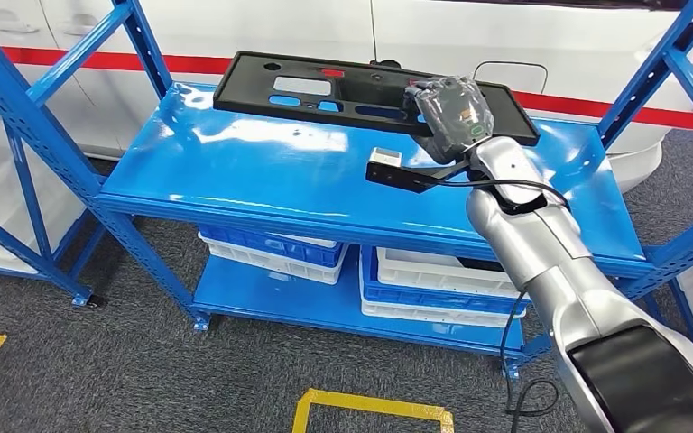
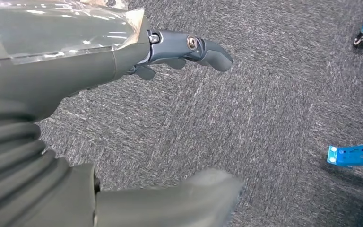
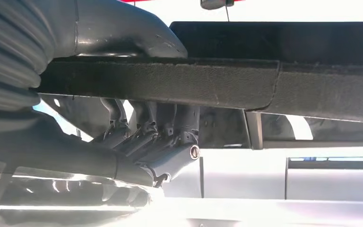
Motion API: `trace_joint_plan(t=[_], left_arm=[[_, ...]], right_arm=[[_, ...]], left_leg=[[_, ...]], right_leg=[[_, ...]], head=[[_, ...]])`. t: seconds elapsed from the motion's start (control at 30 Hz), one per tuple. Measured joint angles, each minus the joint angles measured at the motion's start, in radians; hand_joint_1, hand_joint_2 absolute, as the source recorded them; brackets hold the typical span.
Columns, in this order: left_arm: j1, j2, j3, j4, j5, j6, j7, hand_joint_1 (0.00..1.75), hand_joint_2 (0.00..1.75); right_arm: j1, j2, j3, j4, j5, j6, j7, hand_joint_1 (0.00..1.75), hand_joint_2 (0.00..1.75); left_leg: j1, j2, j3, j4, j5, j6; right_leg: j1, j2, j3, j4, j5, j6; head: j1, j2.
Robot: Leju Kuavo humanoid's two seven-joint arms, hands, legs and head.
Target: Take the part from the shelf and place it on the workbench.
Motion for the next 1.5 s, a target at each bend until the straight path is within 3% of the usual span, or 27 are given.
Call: trace_joint_plan(t=[0.13,0.33,0.57,0.7,0.83,0.9,0.97,1.03,1.07,1.1,1.17,1.2,1.27,1.3,1.37,1.43,1.5], left_arm=[[0.0,0.0,0.008,0.0,0.004,0.004,0.042,0.0,1.75],[-0.001,-0.001,0.016,0.0,-0.011,-0.014,0.183,0.0,1.75],[-0.004,0.0,0.012,0.0,-0.052,-0.017,0.242,0.0,1.75],[-0.008,0.002,0.007,0.0,-0.066,-0.037,0.252,0.0,1.75],[-0.009,0.004,0.005,0.0,-0.071,-0.055,0.251,0.0,1.75],[-0.01,0.003,0.003,0.0,-0.075,-0.06,0.251,0.0,1.75],[-0.011,0.002,-0.001,0.0,-0.079,-0.067,0.251,0.0,1.75],[-0.01,0.001,-0.003,0.0,-0.082,-0.078,0.25,0.0,1.75],[-0.009,0.001,-0.004,0.0,-0.082,-0.083,0.249,0.0,1.75],[-0.008,0.0,-0.005,0.0,-0.082,-0.088,0.248,0.0,1.75],[-0.005,-0.003,-0.006,0.0,-0.082,-0.094,0.245,0.0,1.75],[-0.005,-0.004,-0.007,0.0,-0.082,-0.096,0.243,0.0,1.75],[-0.005,-0.005,-0.007,0.0,-0.082,-0.098,0.24,0.0,1.75],[-0.005,-0.005,-0.007,0.0,-0.082,-0.098,0.238,0.0,1.75],[-0.003,-0.005,-0.007,0.0,-0.083,-0.1,0.235,0.0,1.75],[-0.001,-0.005,-0.008,0.0,-0.084,-0.101,0.233,0.0,1.75],[-0.001,-0.004,-0.008,0.0,-0.084,-0.102,0.233,0.0,1.75]], right_arm=[[0.0,-0.019,0.009,-0.015,-0.032,0.0,-0.002,1.38,1.75],[0.0,-0.021,0.023,-0.01,-0.057,-0.008,-0.001,1.38,1.75],[0.009,-0.023,0.03,0.003,-0.061,-0.012,0.016,1.38,1.75],[0.043,-0.028,0.031,0.004,-0.056,-0.029,0.023,1.38,1.75],[0.057,-0.028,0.031,0.004,-0.048,-0.028,0.03,1.38,1.75],[0.058,-0.029,0.03,0.004,-0.045,-0.027,0.032,1.38,1.75],[0.059,-0.031,0.03,0.004,-0.042,-0.026,0.033,1.38,1.75],[0.063,-0.033,0.03,0.007,-0.039,-0.024,0.033,1.38,1.75],[0.066,-0.033,0.03,0.009,-0.038,-0.023,0.033,1.38,1.75],[0.068,-0.034,0.03,0.011,-0.037,-0.022,0.033,1.38,1.75],[0.068,-0.034,0.029,0.013,-0.036,-0.021,0.032,1.38,1.75],[0.068,-0.034,0.029,0.014,-0.036,-0.021,0.032,1.38,1.75],[0.068,-0.033,0.029,0.014,-0.035,-0.021,0.031,1.38,1.75],[0.068,-0.033,0.029,0.014,-0.033,-0.021,0.031,1.38,1.75],[0.069,-0.033,0.029,0.015,-0.03,-0.022,0.031,1.38,1.75],[0.069,-0.033,0.029,0.016,-0.029,-0.022,0.031,1.38,1.75],[0.071,-0.033,0.029,0.016,-0.029,-0.023,0.031,1.38,1.75]], left_leg=[[0.001,0.0,0.001,0.0,0.0,0.0],[0.003,0.0,0.001,0.0,0.0,0.0],[0.0,0.0,0.001,0.002,-0.003,0.004],[-0.006,0.0,0.0,0.004,-0.007,0.012],[-0.008,0.003,0.004,-0.004,0.004,0.032],[-0.003,0.006,0.008,-0.014,0.013,0.043],[-0.003,0.008,0.006,-0.017,0.016,0.048],[-0.004,0.007,0.002,-0.017,0.018,0.049],[-0.004,0.006,0.001,-0.016,0.02,0.048],[-0.004,0.005,-0.001,-0.016,0.021,0.047],[-0.003,0.004,-0.004,-0.012,0.023,0.041],[-0.003,0.003,-0.008,-0.009,0.025,0.036],[-0.005,0.002,-0.016,-0.002,0.029,0.024],[-0.005,0.0,-0.02,0.0,0.032,0.016],[-0.001,-0.001,-0.032,0.01,0.025,0.004],[0.005,0.001,-0.06,0.073,-0.033,-0.008],[0.008,0.004,-0.102,0.2,-0.118,-0.018]], right_leg=[[0.0,0.0,0.0,0.0,0.0,0.0],[0.001,0.0,-0.001,0.0,0.0,0.0],[-0.005,0.0,0.0,-0.001,-0.001,0.004],[-0.013,0.0,0.001,-0.001,-0.001,0.013],[-0.015,0.001,0.0,-0.002,0.002,0.029],[-0.014,0.0,-0.018,0.038,-0.027,0.022],[-0.013,-0.002,-0.066,0.153,-0.086,0.009],[-0.011,-0.002,-0.115,0.272,-0.128,0.007],[-0.01,-0.002,-0.12,0.289,-0.128,0.011],[-0.01,-0.002,-0.106,0.268,-0.114,0.018],[-0.013,-0.004,-0.034,0.138,-0.07,0.03],[-0.011,-0.003,0.0,0.079,-0.051,0.03],[-0.007,0.0,0.027,0.024,-0.036,0.02],[-0.003,0.002,0.024,0.026,-0.031,0.014],[-0.01,0.001,0.013,0.022,-0.024,-0.003],[-0.016,-0.001,0.003,0.019,-0.01,-0.023],[-0.011,-0.004,-0.009,0.02,0.0,-0.035]], head=[[0.0,0.0],[0.0,0.0],[0.0,0.0],[0.0,0.0],[0.0,0.0],[0.001,0.0],[0.002,0.0],[0.002,0.0],[0.002,0.0],[0.002,0.0],[0.002,0.0],[0.001,0.0],[-0.001,0.0],[-0.002,0.0],[-0.002,0.0],[-0.004,0.0],[-0.006,0.0]])
